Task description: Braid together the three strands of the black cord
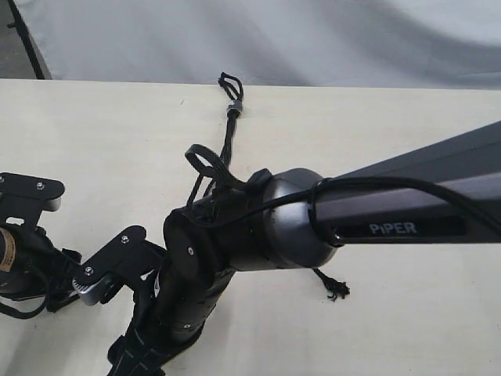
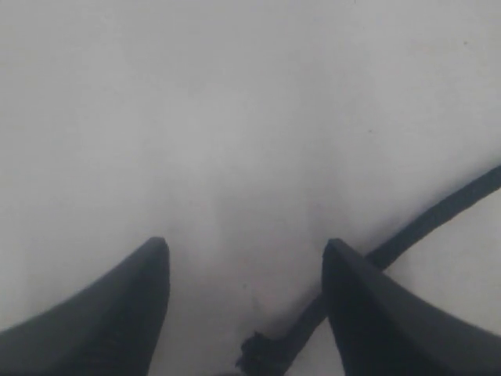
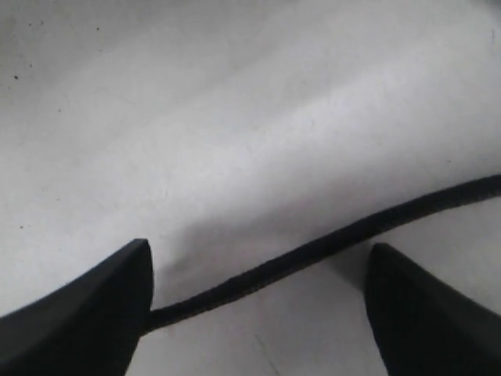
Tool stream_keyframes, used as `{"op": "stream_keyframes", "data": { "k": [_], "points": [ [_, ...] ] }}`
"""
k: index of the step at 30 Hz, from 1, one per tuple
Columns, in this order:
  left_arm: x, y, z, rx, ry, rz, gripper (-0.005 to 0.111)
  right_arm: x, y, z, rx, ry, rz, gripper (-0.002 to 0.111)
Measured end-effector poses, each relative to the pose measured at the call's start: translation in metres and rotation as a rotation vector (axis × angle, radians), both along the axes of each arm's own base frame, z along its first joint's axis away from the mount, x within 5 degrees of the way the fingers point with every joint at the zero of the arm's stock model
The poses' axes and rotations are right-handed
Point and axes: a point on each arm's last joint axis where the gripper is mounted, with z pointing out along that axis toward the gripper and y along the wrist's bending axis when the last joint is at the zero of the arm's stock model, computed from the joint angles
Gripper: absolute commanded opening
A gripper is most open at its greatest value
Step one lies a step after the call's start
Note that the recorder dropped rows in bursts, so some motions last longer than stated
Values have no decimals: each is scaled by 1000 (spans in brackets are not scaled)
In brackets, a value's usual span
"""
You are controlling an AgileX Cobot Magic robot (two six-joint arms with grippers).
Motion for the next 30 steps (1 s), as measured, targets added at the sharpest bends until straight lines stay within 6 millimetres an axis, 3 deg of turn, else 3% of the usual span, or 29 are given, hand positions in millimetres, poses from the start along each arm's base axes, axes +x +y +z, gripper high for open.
{"op": "stream_keyframes", "data": {
  "k": [4, 8, 22, 24, 28, 30],
  "points": [
    [0, 0, 0, -1, -1, 0, 55, 1, -5, -1, -63, -14, 17, 26],
    [0, 0, 0, -2, -1, 1, 55, -1, -8, -2, -108, 3, 26, 1],
    [-1, -1, -1, -23, 6, 32, 53, -7, -20, -7, -139, 21, 23, 0],
    [-2, -4, -1, -25, 7, 20, 41, -7, -20, -7, -139, 21, 23, 0],
    [-4, -13, -1, -28, 9, -16, 1, -7, -20, -8, -139, 20, 22, 0],
    [-5, -14, -1, -22, 14, -27, 1, -7, -20, -8, -139, 20, 22, 0]
  ]
}}
